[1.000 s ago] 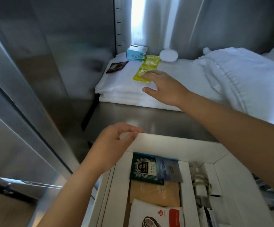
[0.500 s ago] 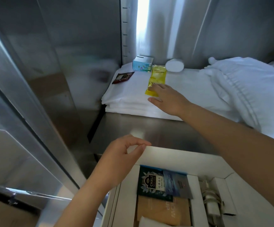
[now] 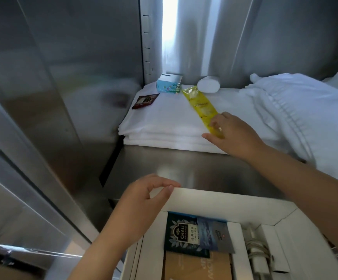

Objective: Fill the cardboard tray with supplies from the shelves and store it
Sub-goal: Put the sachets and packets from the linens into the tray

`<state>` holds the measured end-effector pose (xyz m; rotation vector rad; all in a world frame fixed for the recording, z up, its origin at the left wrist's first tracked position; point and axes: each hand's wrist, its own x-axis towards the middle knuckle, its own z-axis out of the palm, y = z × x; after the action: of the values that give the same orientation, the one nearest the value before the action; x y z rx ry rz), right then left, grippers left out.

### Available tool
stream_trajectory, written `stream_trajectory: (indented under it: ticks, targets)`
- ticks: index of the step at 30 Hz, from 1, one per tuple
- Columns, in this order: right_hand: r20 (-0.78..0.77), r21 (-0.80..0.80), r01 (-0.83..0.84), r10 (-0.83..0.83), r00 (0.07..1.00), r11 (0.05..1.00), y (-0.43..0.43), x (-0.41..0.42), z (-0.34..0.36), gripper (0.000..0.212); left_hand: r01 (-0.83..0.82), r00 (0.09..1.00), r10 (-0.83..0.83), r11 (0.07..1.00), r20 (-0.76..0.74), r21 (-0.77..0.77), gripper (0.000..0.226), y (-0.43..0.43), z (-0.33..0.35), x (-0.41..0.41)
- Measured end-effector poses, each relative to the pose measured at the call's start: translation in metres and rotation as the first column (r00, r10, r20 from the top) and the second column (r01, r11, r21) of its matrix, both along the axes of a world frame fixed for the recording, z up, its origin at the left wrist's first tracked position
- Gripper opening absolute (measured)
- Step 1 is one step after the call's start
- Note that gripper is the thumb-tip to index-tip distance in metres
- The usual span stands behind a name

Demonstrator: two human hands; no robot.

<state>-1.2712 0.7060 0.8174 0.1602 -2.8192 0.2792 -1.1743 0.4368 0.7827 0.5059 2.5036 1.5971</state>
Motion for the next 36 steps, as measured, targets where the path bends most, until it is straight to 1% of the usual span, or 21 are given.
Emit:
stream_trajectory:
  ticks: [4,9,12,15,18,20,22,24,26,31,36]
  targets:
    - [-0.022,-0.053,0.137,-0.139,0.990,0.989,0.005,-0.003,-0.005,0.037,0.005,1.000,-0.005,1.000,0.005,-0.029,0.018,0.000,0.002,0.000]
    - [-0.015,-0.073,0.246,-0.248,0.969,0.966,0.005,-0.007,-0.009,0.048,0.003,1.000,-0.002,0.999,0.015,-0.048,0.018,-0.001,0.002,0.000]
    - [-0.022,-0.086,0.260,-0.263,0.964,0.962,0.004,-0.007,-0.008,0.045,0.012,1.000,-0.013,0.997,-0.004,-0.071,0.018,-0.001,0.003,0.000]
    - [-0.042,-0.120,0.252,-0.259,0.965,0.960,0.007,-0.004,-0.007,0.042,0.025,0.999,-0.027,0.995,-0.022,-0.094,0.020,-0.002,0.003,-0.001]
    - [-0.049,-0.173,0.241,-0.253,0.966,0.955,0.011,0.000,-0.004,0.043,0.034,0.997,-0.042,0.990,-0.061,-0.135,0.019,-0.002,0.004,-0.003]
    - [-0.064,-0.205,0.228,-0.245,0.967,0.952,0.013,0.002,-0.002,0.044,0.037,0.994,-0.052,0.987,-0.092,-0.159,0.022,-0.003,0.007,-0.006]
    - [-0.100,-0.247,0.197,-0.227,0.969,0.949,0.015,0.004,0.003,0.044,0.034,0.991,-0.056,0.984,-0.123,-0.172,0.030,-0.002,0.014,-0.011]
    - [-0.143,-0.299,0.150,-0.200,0.969,0.942,0.016,0.007,0.008,0.042,0.020,0.985,-0.047,0.987,-0.167,-0.163,0.038,0.002,0.024,-0.019]
    - [-0.182,-0.345,0.095,-0.166,0.969,0.934,0.016,0.010,0.015,0.040,0.010,0.973,-0.044,0.989,-0.228,-0.150,0.041,0.009,0.036,-0.029]
    - [-0.245,-0.424,-0.040,-0.072,0.967,0.905,0.015,0.023,0.031,0.040,0.061,0.941,-0.111,0.985,-0.321,-0.163,0.054,0.033,0.059,-0.059]
    - [-0.255,-0.489,-0.140,0.013,0.967,0.861,0.015,0.037,0.045,0.042,0.104,0.914,-0.161,0.980,-0.373,-0.168,0.061,0.056,0.073,-0.089]
